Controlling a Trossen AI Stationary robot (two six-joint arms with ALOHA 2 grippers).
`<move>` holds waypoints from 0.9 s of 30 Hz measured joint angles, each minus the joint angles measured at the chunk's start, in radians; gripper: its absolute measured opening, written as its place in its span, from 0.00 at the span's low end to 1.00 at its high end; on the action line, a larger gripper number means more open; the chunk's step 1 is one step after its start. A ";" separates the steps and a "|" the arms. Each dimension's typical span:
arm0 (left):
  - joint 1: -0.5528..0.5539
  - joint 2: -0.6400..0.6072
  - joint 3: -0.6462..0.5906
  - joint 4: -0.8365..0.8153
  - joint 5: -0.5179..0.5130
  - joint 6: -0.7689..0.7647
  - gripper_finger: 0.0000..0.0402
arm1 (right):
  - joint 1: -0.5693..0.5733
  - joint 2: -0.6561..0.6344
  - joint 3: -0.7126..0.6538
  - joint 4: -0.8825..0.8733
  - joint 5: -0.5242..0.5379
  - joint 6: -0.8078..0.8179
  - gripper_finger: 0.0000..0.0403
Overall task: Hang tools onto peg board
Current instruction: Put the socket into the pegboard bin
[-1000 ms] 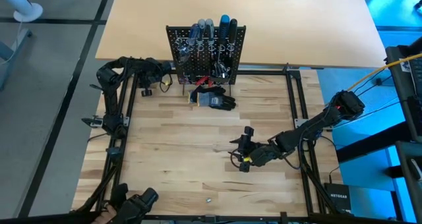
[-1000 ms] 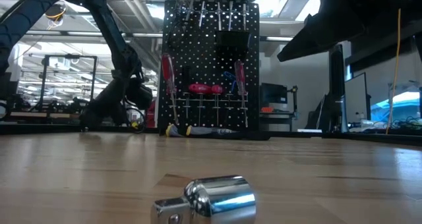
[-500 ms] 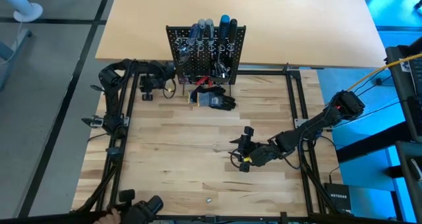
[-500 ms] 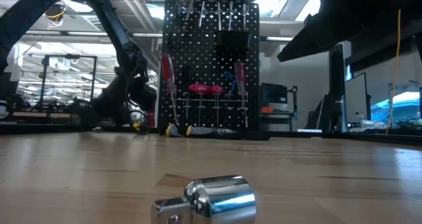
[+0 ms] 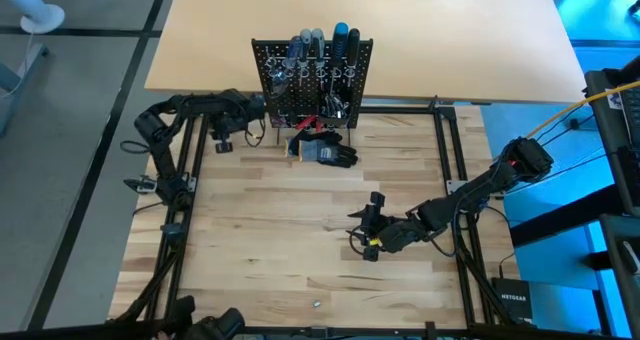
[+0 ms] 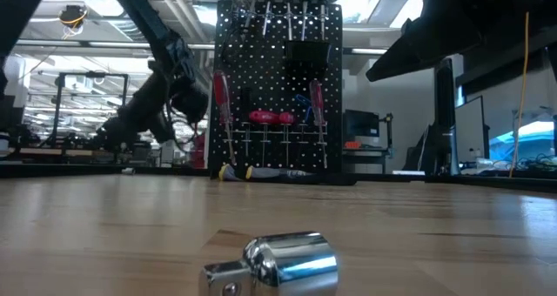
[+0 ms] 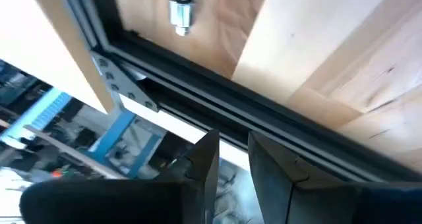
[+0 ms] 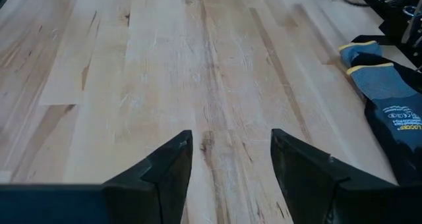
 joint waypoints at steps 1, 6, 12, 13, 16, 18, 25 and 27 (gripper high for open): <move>0.000 -0.017 0.000 0.005 0.009 -0.014 0.18 | 0.000 0.000 0.000 0.000 0.000 0.000 0.50; 0.028 -0.083 0.000 0.044 0.040 -0.127 0.18 | 0.000 0.000 0.000 0.000 0.000 0.000 0.50; 0.099 -0.117 0.000 0.114 0.210 -0.177 0.18 | 0.001 0.000 0.000 0.000 0.000 0.000 0.50; 0.108 -0.117 0.000 0.129 0.246 -0.176 0.18 | 0.001 0.000 0.000 0.000 0.000 0.000 0.50; 0.127 -0.117 -0.003 0.162 0.336 -0.152 0.18 | 0.001 0.000 0.000 0.000 0.000 0.000 0.50; 0.131 -0.117 -0.006 0.182 0.353 -0.125 0.18 | 0.001 0.000 0.000 0.000 0.000 0.000 0.50; 0.131 -0.117 -0.006 0.206 0.363 -0.098 0.34 | 0.001 0.000 -0.010 -0.003 0.000 0.002 0.50; 0.131 -0.117 -0.006 0.229 0.359 -0.060 0.40 | 0.001 0.000 -0.010 0.000 0.000 0.002 0.50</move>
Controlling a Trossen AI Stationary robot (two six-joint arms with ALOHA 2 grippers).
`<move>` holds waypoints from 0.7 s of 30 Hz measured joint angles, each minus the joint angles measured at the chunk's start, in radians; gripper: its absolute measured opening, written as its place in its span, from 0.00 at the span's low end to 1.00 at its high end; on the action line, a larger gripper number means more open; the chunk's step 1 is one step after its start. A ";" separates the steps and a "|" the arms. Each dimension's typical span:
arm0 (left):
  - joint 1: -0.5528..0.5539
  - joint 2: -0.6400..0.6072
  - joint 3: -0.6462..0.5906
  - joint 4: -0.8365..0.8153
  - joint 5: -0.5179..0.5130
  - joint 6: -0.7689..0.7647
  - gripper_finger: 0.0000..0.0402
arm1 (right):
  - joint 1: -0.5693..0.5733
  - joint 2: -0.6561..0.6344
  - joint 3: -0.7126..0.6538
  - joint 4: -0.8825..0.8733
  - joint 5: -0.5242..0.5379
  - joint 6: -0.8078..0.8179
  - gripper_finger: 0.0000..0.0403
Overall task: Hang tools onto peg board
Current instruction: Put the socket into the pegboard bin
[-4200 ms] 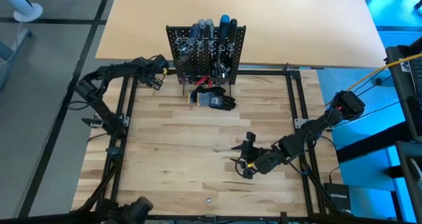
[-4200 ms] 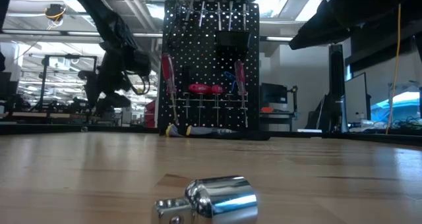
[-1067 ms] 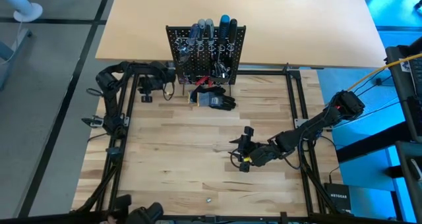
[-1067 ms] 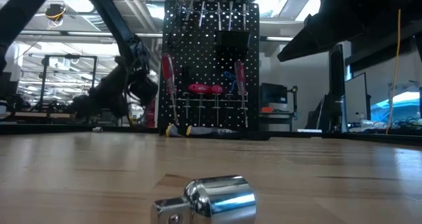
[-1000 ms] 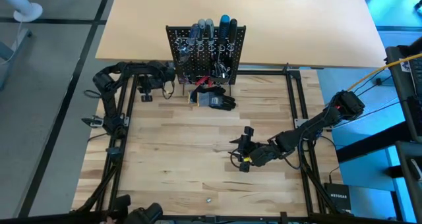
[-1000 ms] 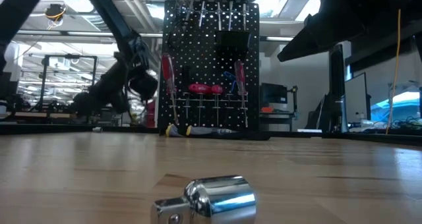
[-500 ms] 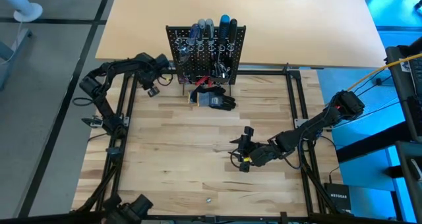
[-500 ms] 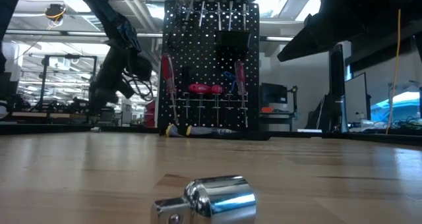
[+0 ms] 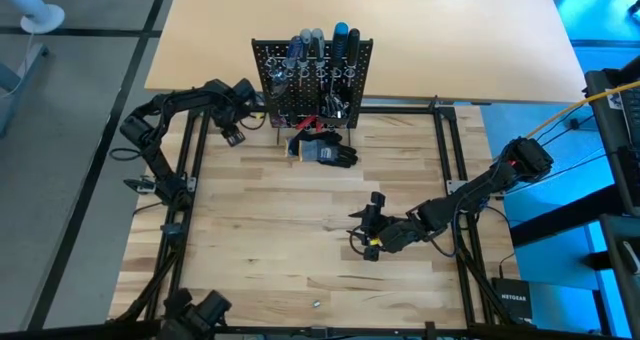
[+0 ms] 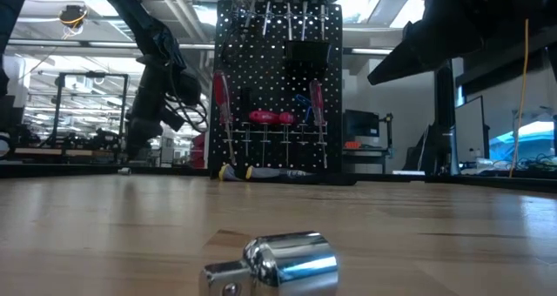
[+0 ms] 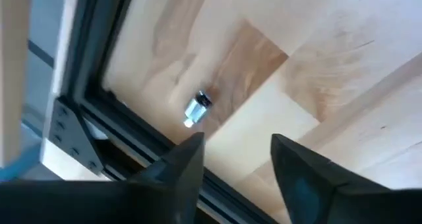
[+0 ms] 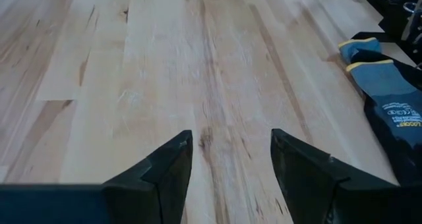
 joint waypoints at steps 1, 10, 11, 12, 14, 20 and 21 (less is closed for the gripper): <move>0.000 0.000 0.000 0.008 -0.004 0.022 0.43 | 0.000 0.000 0.000 0.002 0.000 0.000 0.50; 0.000 0.000 0.000 0.005 -0.009 0.168 0.43 | 0.000 0.000 0.000 0.001 0.000 0.002 0.50; 0.003 0.000 0.000 0.008 -0.009 0.175 0.42 | 0.000 0.000 0.000 0.001 0.000 0.002 0.50; 0.007 0.000 -0.002 0.014 -0.009 0.178 0.42 | 0.000 0.000 0.000 0.001 0.000 0.003 0.50; 0.020 0.000 -0.014 0.036 -0.009 0.170 0.40 | 0.000 0.000 0.000 0.001 0.000 0.006 0.50; 0.048 0.001 -0.078 0.115 -0.010 0.224 0.37 | 0.000 0.000 -0.001 0.001 -0.026 0.009 0.50; 0.047 0.001 -0.085 0.127 -0.008 0.234 0.37 | 0.000 0.000 -0.001 0.001 -0.026 0.009 0.50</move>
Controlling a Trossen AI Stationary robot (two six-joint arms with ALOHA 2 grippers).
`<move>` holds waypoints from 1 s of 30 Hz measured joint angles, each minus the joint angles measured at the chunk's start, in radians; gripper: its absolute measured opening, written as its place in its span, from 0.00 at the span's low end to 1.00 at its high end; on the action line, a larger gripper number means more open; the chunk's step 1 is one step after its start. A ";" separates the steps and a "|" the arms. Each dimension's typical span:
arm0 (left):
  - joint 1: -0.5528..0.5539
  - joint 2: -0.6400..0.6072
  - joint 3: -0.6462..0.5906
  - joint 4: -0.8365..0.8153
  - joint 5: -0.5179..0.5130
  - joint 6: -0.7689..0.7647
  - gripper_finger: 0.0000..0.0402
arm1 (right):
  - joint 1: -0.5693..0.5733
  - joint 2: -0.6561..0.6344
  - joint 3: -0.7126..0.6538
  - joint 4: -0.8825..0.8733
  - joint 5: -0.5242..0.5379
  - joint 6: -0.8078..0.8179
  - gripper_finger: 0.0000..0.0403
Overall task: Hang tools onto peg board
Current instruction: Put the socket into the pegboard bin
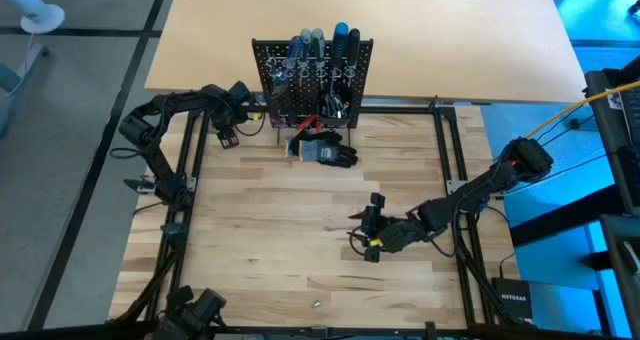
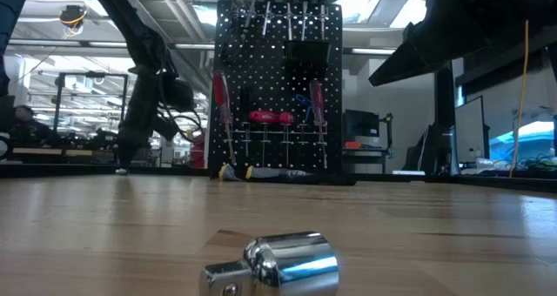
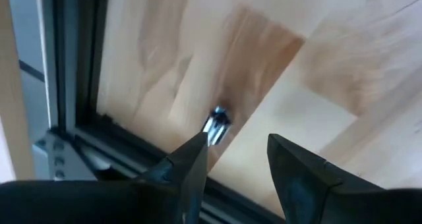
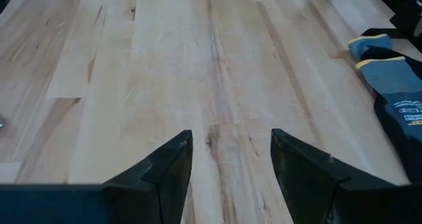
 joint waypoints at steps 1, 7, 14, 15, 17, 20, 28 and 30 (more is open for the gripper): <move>-0.001 0.000 -0.007 0.012 0.000 0.010 0.37 | 0.000 0.000 0.000 0.000 0.000 0.000 0.50; 0.005 0.000 -0.050 0.077 -0.006 0.062 0.37 | 0.000 0.000 0.000 0.000 0.001 0.000 0.50; 0.003 0.000 -0.070 0.100 -0.008 0.088 0.37 | 0.000 0.000 0.000 0.000 0.000 0.000 0.50; 0.003 0.000 -0.070 0.100 -0.008 0.088 0.37 | 0.000 0.000 0.000 0.000 0.000 0.000 0.50; 0.003 0.000 -0.070 0.100 -0.008 0.083 0.37 | 0.000 0.000 0.000 0.000 0.000 0.000 0.50; 0.001 0.000 -0.070 0.099 -0.008 0.081 0.37 | 0.000 0.000 0.000 0.000 0.000 0.000 0.50; -0.035 0.000 -0.071 -0.010 -0.012 0.188 0.36 | 0.000 0.000 0.000 0.000 0.000 0.000 0.50; -0.046 0.000 -0.079 -0.039 -0.015 0.227 0.35 | 0.000 0.000 0.000 0.000 0.000 0.000 0.50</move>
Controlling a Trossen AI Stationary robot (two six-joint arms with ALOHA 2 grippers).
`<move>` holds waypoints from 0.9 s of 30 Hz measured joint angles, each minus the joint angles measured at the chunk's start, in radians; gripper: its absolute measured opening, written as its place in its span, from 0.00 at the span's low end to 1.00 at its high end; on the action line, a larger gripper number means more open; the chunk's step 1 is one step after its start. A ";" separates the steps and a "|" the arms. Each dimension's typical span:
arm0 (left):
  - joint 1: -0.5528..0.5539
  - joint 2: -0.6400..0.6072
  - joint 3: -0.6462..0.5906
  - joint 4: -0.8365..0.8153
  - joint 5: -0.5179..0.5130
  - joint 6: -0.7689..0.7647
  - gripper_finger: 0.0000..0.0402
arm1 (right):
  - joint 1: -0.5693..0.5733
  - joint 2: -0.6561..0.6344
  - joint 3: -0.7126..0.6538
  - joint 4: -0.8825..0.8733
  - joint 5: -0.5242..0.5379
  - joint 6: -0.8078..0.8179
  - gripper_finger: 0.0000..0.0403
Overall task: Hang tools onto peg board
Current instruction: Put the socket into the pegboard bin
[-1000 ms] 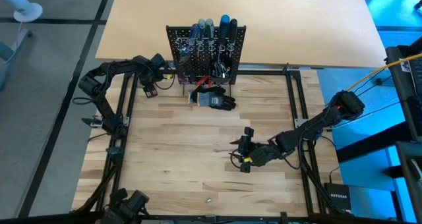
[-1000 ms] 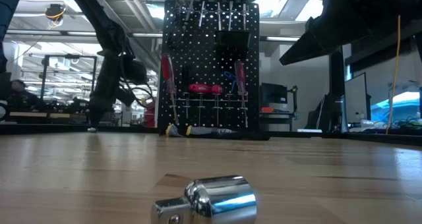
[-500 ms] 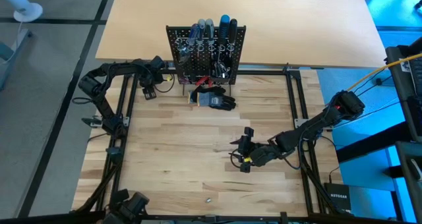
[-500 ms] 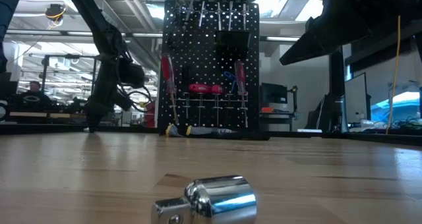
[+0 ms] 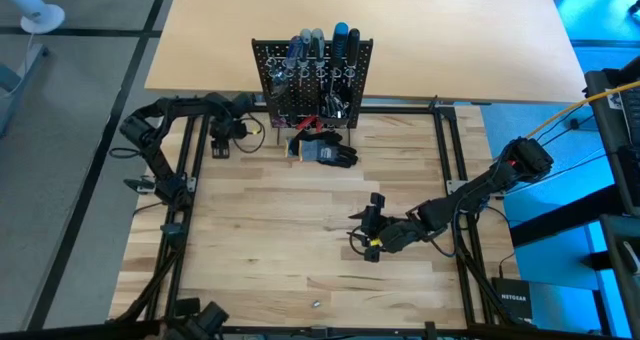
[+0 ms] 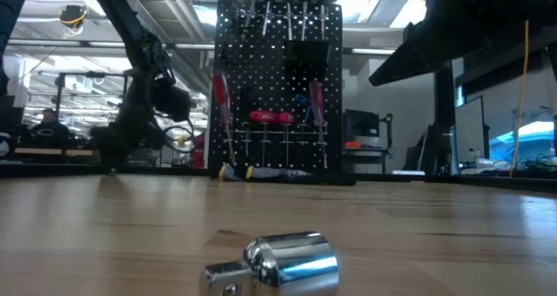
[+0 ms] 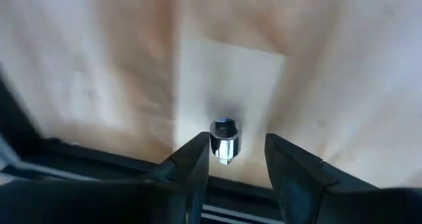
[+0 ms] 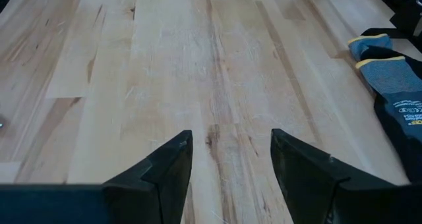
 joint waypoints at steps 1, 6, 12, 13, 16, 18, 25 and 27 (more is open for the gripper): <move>-0.005 0.000 -0.008 -0.002 -0.004 0.013 0.34 | 0.000 0.000 0.000 0.000 0.000 0.000 0.50; -0.011 -0.003 -0.047 0.076 -0.040 0.001 0.30 | 0.000 0.000 0.000 0.000 0.000 0.000 0.50; -0.012 -0.004 -0.055 0.083 -0.042 0.041 0.27 | 0.000 0.000 0.000 0.000 0.000 0.000 0.50; -0.012 -0.003 -0.055 0.083 -0.041 0.041 0.26 | 0.000 0.000 0.000 0.000 0.000 0.000 0.50; -0.012 -0.003 -0.056 0.081 -0.039 0.039 0.22 | 0.000 0.000 0.000 0.000 0.000 0.000 0.50; -0.012 -0.003 -0.056 0.080 -0.038 0.033 0.19 | 0.000 0.000 0.000 0.000 0.000 0.000 0.50; -0.028 -0.002 -0.056 0.067 -0.045 -0.010 0.10 | 0.000 0.000 0.000 0.000 0.000 0.000 0.50; -0.034 -0.002 -0.056 0.059 -0.047 -0.025 0.10 | 0.000 0.000 0.000 0.000 0.000 0.000 0.50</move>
